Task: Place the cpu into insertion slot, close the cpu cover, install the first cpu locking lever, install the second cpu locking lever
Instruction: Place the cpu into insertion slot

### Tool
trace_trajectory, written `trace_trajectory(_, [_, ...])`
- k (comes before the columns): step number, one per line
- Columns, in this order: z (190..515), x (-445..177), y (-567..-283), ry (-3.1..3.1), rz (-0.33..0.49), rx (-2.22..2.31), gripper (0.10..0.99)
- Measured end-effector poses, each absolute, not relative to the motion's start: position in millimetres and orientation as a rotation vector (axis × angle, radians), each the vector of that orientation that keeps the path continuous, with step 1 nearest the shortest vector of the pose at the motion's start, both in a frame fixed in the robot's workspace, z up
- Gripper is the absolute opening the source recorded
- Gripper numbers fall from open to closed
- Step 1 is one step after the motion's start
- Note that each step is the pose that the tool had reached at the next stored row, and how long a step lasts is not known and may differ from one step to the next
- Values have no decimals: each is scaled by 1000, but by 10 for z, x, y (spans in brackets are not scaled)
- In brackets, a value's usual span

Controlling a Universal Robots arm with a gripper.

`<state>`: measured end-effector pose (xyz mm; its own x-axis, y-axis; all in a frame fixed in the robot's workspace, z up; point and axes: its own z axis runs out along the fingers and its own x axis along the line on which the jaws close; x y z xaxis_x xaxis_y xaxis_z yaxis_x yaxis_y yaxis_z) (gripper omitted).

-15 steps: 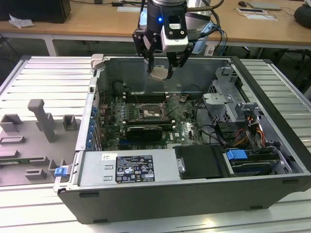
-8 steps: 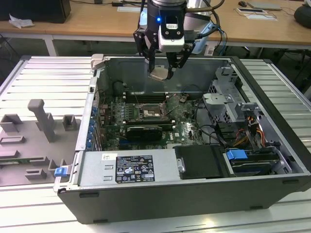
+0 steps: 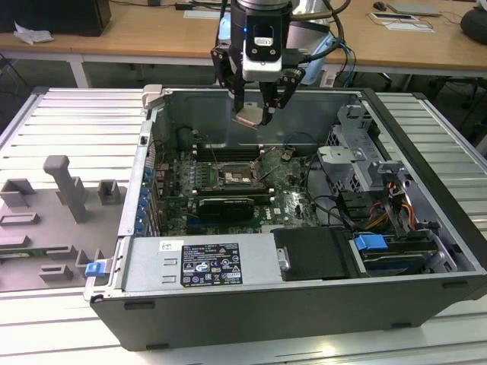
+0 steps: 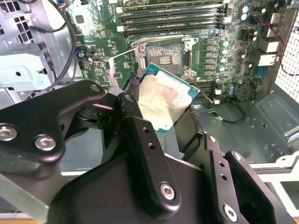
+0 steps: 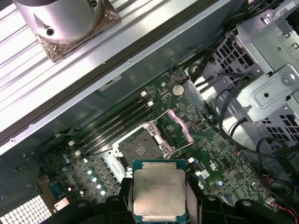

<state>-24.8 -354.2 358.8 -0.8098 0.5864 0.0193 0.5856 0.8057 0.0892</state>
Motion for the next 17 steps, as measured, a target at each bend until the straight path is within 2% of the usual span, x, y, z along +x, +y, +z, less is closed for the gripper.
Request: trace_trajectory(17, [3546,-255,-3542,2814,139,1342,541])
